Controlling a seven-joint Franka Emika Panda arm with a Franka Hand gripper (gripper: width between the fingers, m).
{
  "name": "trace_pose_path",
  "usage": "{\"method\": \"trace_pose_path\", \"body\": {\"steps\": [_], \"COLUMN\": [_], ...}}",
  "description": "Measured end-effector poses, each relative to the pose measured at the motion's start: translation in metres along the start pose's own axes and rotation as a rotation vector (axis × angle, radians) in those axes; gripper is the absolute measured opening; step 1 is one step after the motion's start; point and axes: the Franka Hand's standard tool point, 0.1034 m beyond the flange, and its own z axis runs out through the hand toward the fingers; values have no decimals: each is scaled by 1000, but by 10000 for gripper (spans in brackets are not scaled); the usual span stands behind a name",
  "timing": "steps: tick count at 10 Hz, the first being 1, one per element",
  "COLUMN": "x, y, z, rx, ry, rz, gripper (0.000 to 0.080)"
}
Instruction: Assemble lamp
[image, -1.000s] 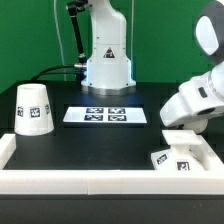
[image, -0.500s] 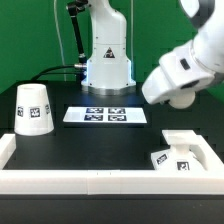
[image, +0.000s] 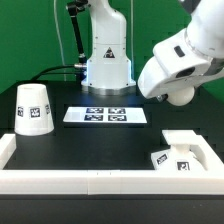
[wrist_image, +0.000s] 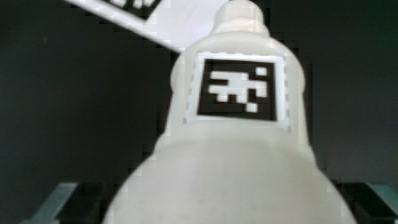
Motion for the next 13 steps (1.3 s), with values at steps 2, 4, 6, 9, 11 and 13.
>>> {"method": "trace_pose_path", "body": {"steps": [2,4,6,9,11,13], "x": [-2,-9,-10,-6,-1,2], "y": [23,37,41,48,59,58], "z": [-15,-43,-49,-49,-63,-85], "rx": [-15,-33,-63,-92,-107,-120], "ry": [142,231,345,530,650,750], "rz": [-14,-6,3,13,11,29], "gripper": [577,577,577,577,577,577]}}
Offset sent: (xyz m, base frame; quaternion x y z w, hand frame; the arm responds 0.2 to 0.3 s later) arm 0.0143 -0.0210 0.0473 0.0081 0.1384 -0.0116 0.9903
